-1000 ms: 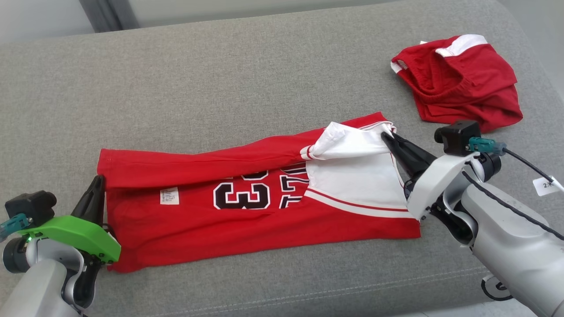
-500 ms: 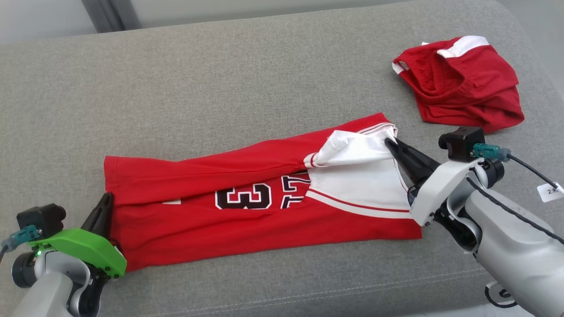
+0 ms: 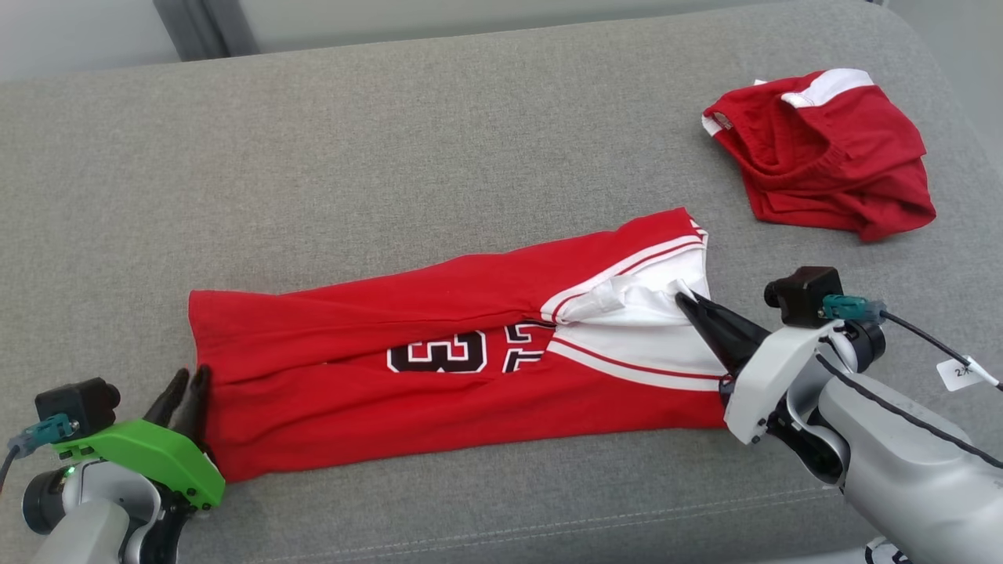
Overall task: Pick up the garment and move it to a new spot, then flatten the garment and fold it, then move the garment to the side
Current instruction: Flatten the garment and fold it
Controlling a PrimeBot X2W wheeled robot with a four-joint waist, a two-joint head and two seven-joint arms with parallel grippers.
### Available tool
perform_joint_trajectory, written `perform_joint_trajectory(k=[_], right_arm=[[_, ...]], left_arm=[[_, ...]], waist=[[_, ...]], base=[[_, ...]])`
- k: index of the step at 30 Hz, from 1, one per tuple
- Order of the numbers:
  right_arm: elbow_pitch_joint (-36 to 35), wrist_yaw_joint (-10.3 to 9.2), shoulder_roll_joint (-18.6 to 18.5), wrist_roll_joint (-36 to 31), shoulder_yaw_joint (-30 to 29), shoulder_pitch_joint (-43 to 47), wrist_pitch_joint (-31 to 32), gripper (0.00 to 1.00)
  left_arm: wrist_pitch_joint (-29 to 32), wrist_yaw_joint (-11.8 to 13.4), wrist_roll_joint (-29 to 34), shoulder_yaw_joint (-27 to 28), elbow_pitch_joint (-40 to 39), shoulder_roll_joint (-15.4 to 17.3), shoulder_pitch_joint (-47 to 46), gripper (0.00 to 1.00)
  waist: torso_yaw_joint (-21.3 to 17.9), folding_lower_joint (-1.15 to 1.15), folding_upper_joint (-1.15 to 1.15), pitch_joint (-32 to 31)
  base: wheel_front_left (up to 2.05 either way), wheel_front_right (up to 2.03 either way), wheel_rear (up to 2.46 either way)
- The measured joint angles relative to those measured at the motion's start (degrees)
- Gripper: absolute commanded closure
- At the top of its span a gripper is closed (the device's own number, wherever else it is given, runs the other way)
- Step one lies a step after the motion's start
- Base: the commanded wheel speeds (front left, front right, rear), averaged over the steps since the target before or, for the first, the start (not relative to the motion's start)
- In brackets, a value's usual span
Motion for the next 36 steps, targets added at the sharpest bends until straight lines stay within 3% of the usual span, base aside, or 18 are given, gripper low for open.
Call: perform_joint_trajectory(k=[1, 2, 3, 11, 21, 27, 36], right_arm=[[0.1, 0.0, 0.0, 0.0, 0.3, 0.1, 0.0, 0.53], [0.3, 0.0, -0.1, 0.0, 0.7, 0.2, 0.0, 0.16], [0.4, 0.0, -0.1, 0.0, 0.8, 0.3, 0.0, 0.0], [0.7, 0.0, -0.8, 0.6, 0.3, 0.5, 0.0, 0.0], [-2.0, -0.44, -0.6, 1.3, -9.4, 0.2, 0.0, 0.0], [3.4, -2.16, 0.4, -1.5, -5.1, -1.8, 0.2, 0.0], [6.5, -1.64, 4.3, -1.0, -3.2, -5.5, 5.3, 0.02]], left_arm=[[0.1, 0.0, 0.0, 0.0, 0.1, 0.0, 0.0, 0.0], [0.4, 0.0, 0.0, 0.0, 0.2, 0.0, 0.0, 0.0], [0.4, 0.0, 0.0, 0.0, 0.3, 0.0, 0.0, 0.0], [-0.5, 0.0, 0.2, 0.3, 0.3, 0.3, 0.0, 0.0], [-1.7, 0.1, 0.5, 1.1, -1.5, 0.2, 0.0, 0.0], [-2.1, 0.1, 0.8, 0.8, -2.4, -0.5, -0.1, 0.0], [-2.2, 0.1, 2.3, 0.5, -2.5, -1.4, -0.2, 0.0]], waist=[[0.0, 0.0, 0.0, 0.0], [0.1, 0.0, 0.0, -0.1], [0.1, 0.0, 0.0, -0.1], [0.4, 0.0, 0.0, -0.6], [0.8, 0.0, 0.0, -1.1], [1.2, 0.0, 0.0, -1.0], [2.7, 0.0, 0.0, -1.1]], base=[[0.0, 0.0, 0.0], [0.0, 0.0, 0.0], [0.0, 0.0, 0.0], [0.0, 0.0, 0.0], [0.0, 0.0, 0.0], [0.0, 0.0, 0.0], [0.0, 0.0, 0.0]])
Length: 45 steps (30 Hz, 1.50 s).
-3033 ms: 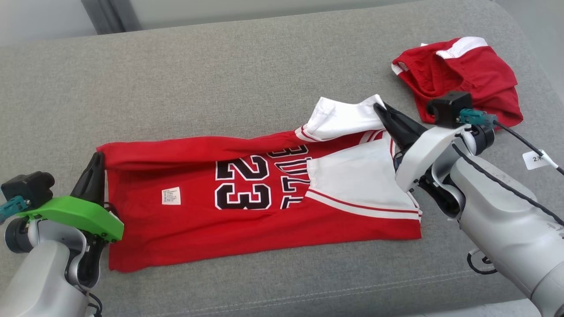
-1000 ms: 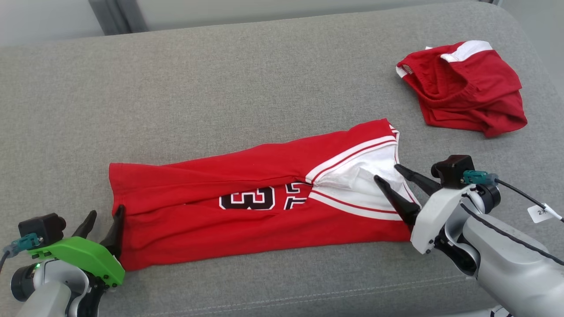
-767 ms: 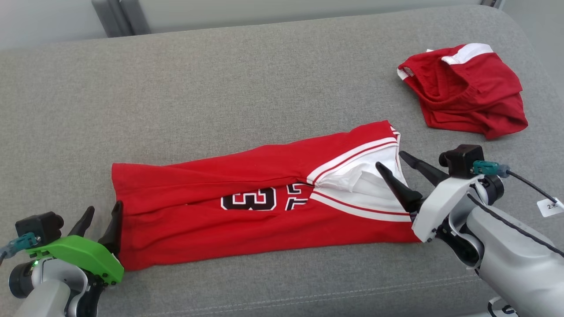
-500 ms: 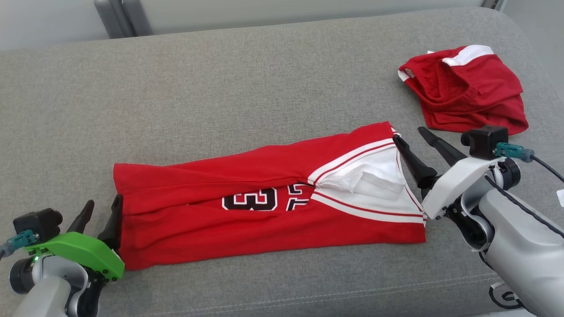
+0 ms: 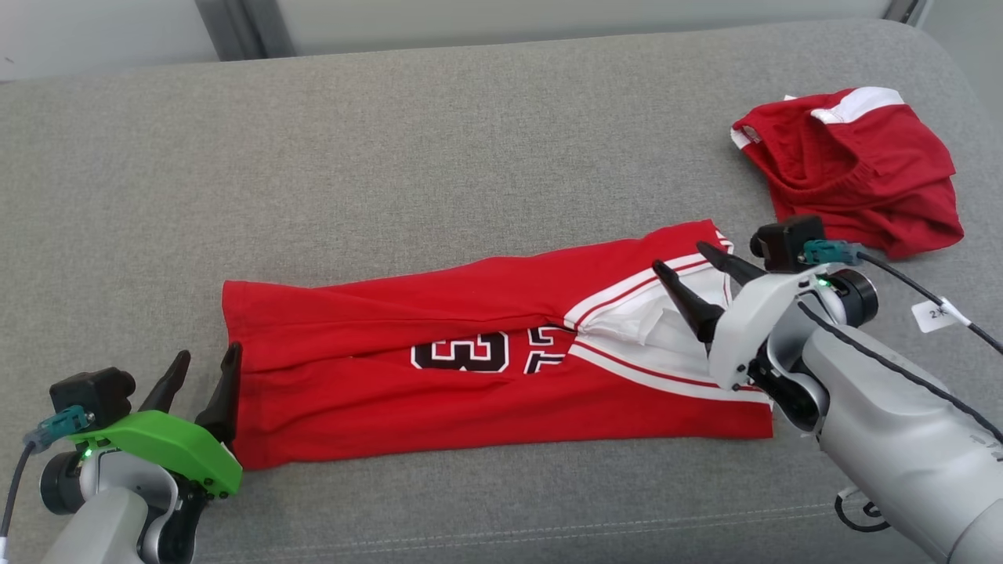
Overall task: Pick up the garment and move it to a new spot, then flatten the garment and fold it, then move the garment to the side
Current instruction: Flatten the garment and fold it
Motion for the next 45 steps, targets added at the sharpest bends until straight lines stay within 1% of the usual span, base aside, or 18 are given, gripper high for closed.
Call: perform_joint_trajectory(k=[1, 2, 5, 9, 13, 17, 20, 27, 33, 36, 39, 43, 45], right_arm=[[0.4, 0.0, 0.5, 0.1, 0.2, -0.3, 0.8, 0.02], [1.6, 0.04, 1.2, 0.6, 0.7, -0.4, 2.8, 0.0], [3.3, 0.08, 2.0, 1.3, 1.7, -0.4, 5.6, 0.0], [3.9, 0.56, 3.1, 2.5, 2.7, -0.2, 8.3, 0.0], [4.2, 1.04, 3.3, 3.5, 3.7, 0.7, 10.7, 0.0], [3.8, 1.05, 3.2, 3.9, 4.3, 2.7, 11.3, 0.0], [2.3, 1.05, 3.0, 3.9, 4.4, 3.0, 11.1, 0.0], [-1.6, 1.07, 3.1, 3.4, 5.2, 5.1, 8.8, 0.0], [-3.1, 1.07, 2.5, 3.4, 5.8, 8.4, 7.8, 0.0], [-4.3, 1.07, 1.7, 3.5, 5.3, 9.9, 5.6, 0.0], [-6.2, 0.98, 1.2, 3.6, 2.7, 10.3, 1.2, 0.0], [-7.7, -1.04, -0.4, 3.6, -1.3, 10.3, -5.0, 0.0], [-8.4, -1.92, -1.1, 3.7, -2.8, 10.7, -6.5, 0.0]], left_arm=[[0.0, 0.0, 0.0, 0.0, 0.0, 0.0, 0.0, 0.0], [0.0, 0.0, 0.0, 0.0, 0.0, 0.0, 0.0, 0.0], [0.0, 0.0, 0.0, 0.0, 0.1, -0.1, 0.0, 0.0], [0.0, 0.0, 0.0, 0.0, 0.2, -0.2, 0.0, 0.0], [-0.5, 0.0, 0.0, 0.2, 0.7, -0.4, 0.2, 0.0], [-0.5, 0.1, 0.0, 0.9, 1.0, -0.4, 0.4, 0.0], [-0.5, 0.1, 0.0, 1.5, 1.1, -0.2, 1.2, 0.0], [-0.5, 0.3, 0.0, 1.7, 1.1, -0.2, 2.0, 0.0], [-0.7, 0.3, 0.0, 1.7, 0.7, -0.2, 2.2, 0.0], [-0.7, 0.3, 0.0, 1.6, 0.3, -0.3, 2.3, 0.0], [-0.7, 0.3, 0.0, 1.8, -0.2, -0.3, 2.3, 0.0], [-0.9, 0.5, 0.3, 2.7, -1.3, -0.4, 2.5, 0.0], [-1.0, 0.9, 0.5, 3.2, -2.0, -0.7, 2.6, 0.0]], waist=[[0.1, 0.0, 0.0, 0.0], [0.2, 0.0, 0.0, -0.1], [0.3, 0.0, 0.0, -0.2], [0.4, 0.0, 0.0, -0.5], [0.3, 0.0, 0.0, -1.0], [0.0, 0.0, 0.0, -1.6], [-0.6, 0.0, 0.0, -1.9], [-2.3, 0.0, 0.0, -2.4], [-3.7, 0.0, 0.0, -2.6], [-4.0, 0.0, 0.0, -2.6], [-4.2, 0.0, 0.0, -2.7], [-4.4, 0.0, 0.0, -2.9], [-4.5, 0.0, 0.0, -3.0]], base=[[0.0, 0.0, 0.0], [0.0, 0.0, 0.0], [0.0, 0.0, 0.0], [0.0, 0.0, 0.0], [0.0, 0.0, 0.0], [0.0, 0.0, 0.0], [0.0, 0.0, 0.0], [0.0, 0.0, 0.0], [0.0, 0.0, 0.0], [0.0, 0.0, 0.0], [0.0, 0.0, 0.0], [0.0, 0.0, 0.0], [0.0, 0.0, 0.0]])
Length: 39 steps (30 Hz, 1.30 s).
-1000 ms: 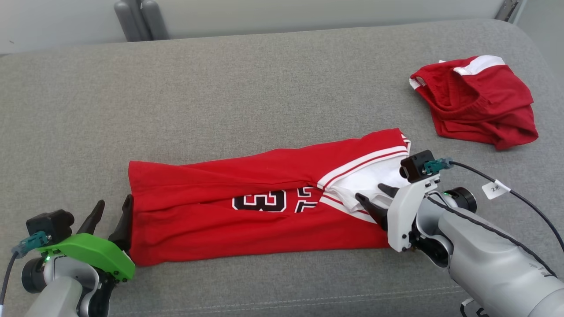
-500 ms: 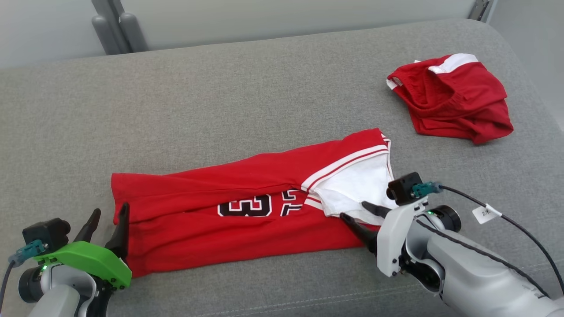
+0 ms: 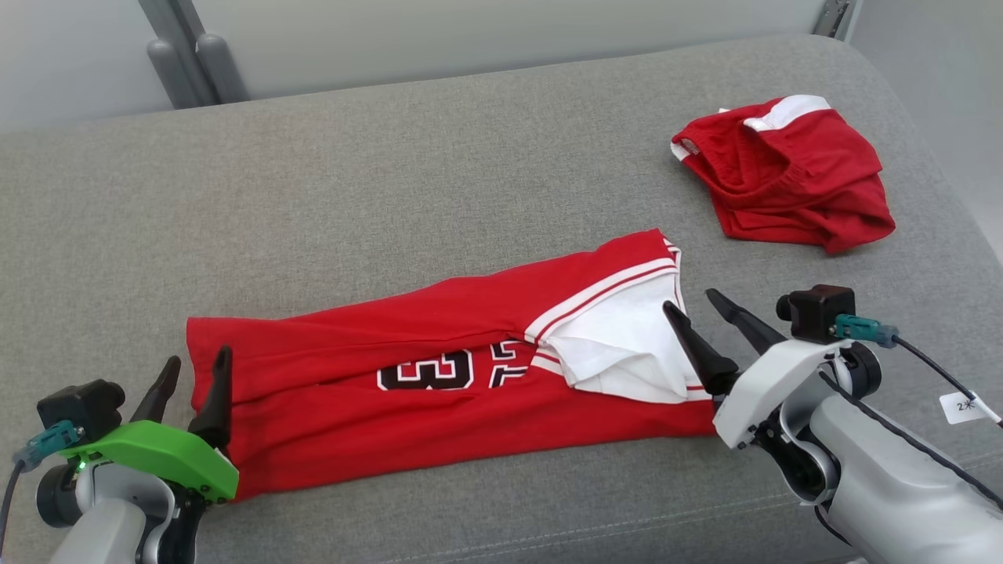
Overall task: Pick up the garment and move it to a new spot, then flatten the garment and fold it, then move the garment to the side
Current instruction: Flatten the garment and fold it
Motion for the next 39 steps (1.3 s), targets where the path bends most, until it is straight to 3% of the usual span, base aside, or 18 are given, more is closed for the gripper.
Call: perform_joint_trajectory(k=[5, 9, 16, 25, 39], right_arm=[[-2.7, -1.27, -0.7, 0.1, -3.5, 1.6, 0.1, 0.0], [-4.4, -3.8, -1.8, -0.4, -6.8, 2.9, 0.4, 0.0], [-12.2, -8.8, -2.7, -4.9, -19.0, 3.8, 0.7, 0.0], [-15.5, -9.78, -2.0, -8.5, -24.7, 11.9, 0.7, 0.0], [-18.1, -9.8, 0.0, -12.0, -25.6, 17.2, 0.7, 0.0]], left_arm=[[0.0, 0.5, 0.5, 0.7, -1.9, -0.7, 1.0, 0.0], [0.0, 1.0, 0.9, 2.0, -3.7, -1.1, 1.7, 0.0], [-0.2, 1.9, 3.7, 5.2, -7.7, -1.3, 2.8, 0.0], [-0.2, 3.4, 7.5, 7.1, -11.2, -1.8, 5.0, 0.0], [-0.2, 4.4, 11.4, 8.1, -14.9, -3.3, 7.2, 0.0]], waist=[[-0.2, 0.0, 0.0, -0.6], [-0.2, 0.0, 0.0, -0.8], [-0.3, 0.0, 0.0, -1.0], [-0.2, 0.0, 0.0, -1.4], [0.4, 0.0, 0.0, -1.0]], base=[[0.0, 0.0, 0.0], [0.0, 0.0, 0.0], [0.0, 0.0, 0.0], [0.0, 0.0, 0.0], [0.0, 0.0, 0.0]])
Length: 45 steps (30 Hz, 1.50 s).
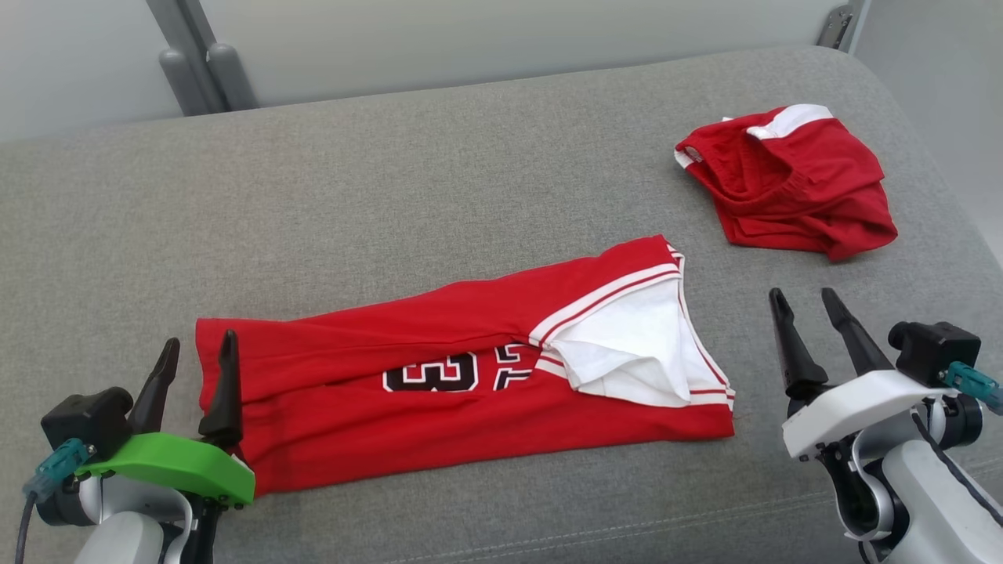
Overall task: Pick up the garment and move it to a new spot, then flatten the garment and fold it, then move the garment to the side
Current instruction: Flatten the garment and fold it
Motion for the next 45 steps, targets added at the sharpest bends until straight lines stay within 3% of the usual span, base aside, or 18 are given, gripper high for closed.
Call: perform_joint_trajectory(k=[16, 22, 36, 45], right_arm=[[3.5, 0.1, 1.4, 1.8, 1.6, 2.9, 0.5, 0.0], [5.3, 0.67, 5.4, 8.3, 1.2, 5.3, 4.1, 0.0], [8.0, 0.68, 10.9, 17.4, -2.7, 5.8, 7.8, 0.0], [10.4, 0.66, 11.6, 19.4, -4.5, 5.4, 9.3, 0.0]], left_arm=[[0.0, 0.0, 1.1, 1.2, -1.7, -1.6, 1.2, 0.0], [0.0, 0.0, 2.5, 1.3, -1.9, -1.9, 2.2, 0.0], [0.0, -0.6, 3.1, 1.6, -2.0, -2.3, 2.2, 0.0], [0.0, -1.1, 3.5, 1.6, -2.0, -2.5, 2.2, 0.0]], waist=[[1.2, 0.0, 0.0, 0.5], [1.6, 0.0, 0.0, 0.7], [2.0, 0.0, 0.0, 1.5], [2.7, 0.0, 0.0, 1.9]], base=[[0.0, 0.0, 0.0], [0.0, 0.0, 0.0], [0.0, 0.0, 0.0], [0.0, 0.0, 0.0]])
